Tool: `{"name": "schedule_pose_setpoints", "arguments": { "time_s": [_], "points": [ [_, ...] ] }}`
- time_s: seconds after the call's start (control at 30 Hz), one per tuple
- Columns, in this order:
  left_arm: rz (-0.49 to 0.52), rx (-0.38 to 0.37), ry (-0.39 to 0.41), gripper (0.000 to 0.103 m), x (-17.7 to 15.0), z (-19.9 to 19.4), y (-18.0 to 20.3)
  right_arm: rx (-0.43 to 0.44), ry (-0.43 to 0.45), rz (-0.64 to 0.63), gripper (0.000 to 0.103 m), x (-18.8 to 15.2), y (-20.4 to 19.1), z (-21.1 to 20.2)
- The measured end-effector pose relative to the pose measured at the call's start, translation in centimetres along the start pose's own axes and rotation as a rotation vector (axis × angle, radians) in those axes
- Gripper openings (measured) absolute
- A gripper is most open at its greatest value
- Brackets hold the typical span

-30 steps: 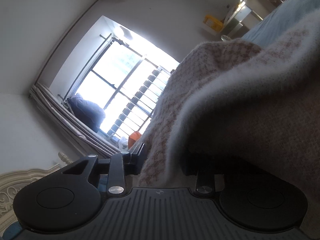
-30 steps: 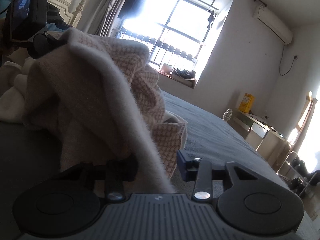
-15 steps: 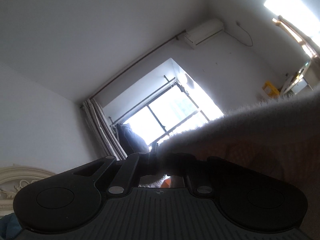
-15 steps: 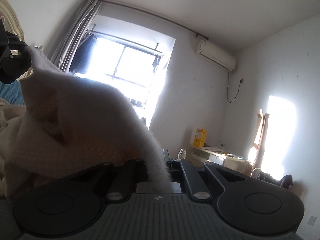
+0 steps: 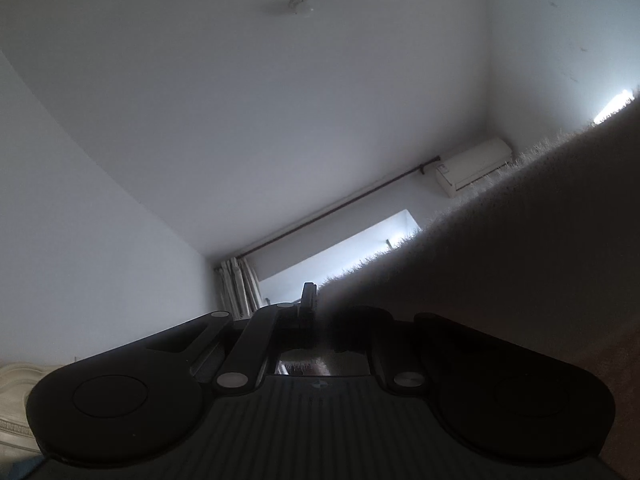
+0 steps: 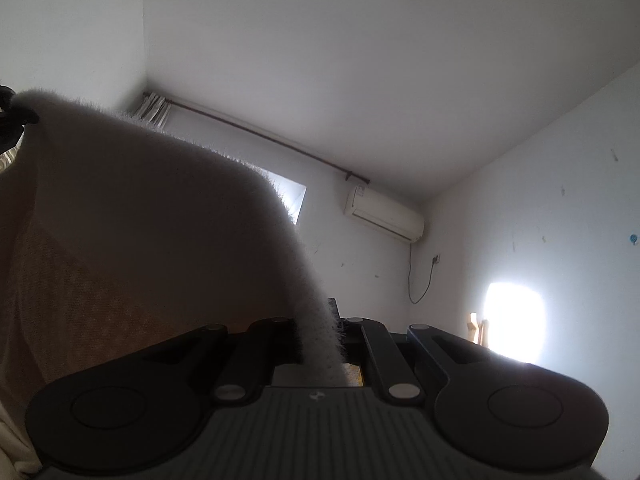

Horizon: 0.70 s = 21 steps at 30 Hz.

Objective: Fold clothes
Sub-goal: 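Lift the cardigan high with both grippers and shake it out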

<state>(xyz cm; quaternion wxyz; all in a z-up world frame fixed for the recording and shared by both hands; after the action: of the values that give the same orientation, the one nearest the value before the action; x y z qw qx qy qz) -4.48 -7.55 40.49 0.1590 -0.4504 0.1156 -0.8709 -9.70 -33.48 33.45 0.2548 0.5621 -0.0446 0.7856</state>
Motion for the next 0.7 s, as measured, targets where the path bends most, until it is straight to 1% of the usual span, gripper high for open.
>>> {"name": "schedule_pose_setpoints", "arguments": {
  "time_s": [0.23,0.37,0.57,0.7],
  "points": [
    [-0.031,0.017,0.073,0.006,6.9,-4.3,-3.6,-0.049,0.118,-0.007,0.006,7.1,4.5,-3.6],
    [-0.034,0.041,0.139,0.006,11.1,-7.4,-5.6,-0.07,0.179,-0.008,0.006,10.7,7.0,-6.2],
    [-0.07,0.052,0.211,0.006,17.9,-12.3,-9.5,-0.109,0.292,-0.007,0.006,15.7,10.3,-11.7],
    [-0.066,0.079,0.276,0.006,22.2,-16.0,-12.4,-0.131,0.374,-0.005,0.006,19.0,12.3,-16.0]
  ]
}}
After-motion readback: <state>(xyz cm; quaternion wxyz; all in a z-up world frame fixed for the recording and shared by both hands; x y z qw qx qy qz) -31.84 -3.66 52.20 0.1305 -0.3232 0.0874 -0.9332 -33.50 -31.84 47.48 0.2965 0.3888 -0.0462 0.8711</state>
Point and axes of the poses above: each gripper's, at about its wrist camera, not at the fingertips, and z roughly the way its jaws point, y to its right, x to its top, the point moved 9 cm from there along z, roughly the way its jaws point, and after that the axes turned 2 degrees about -y, right-handed, at the moved point
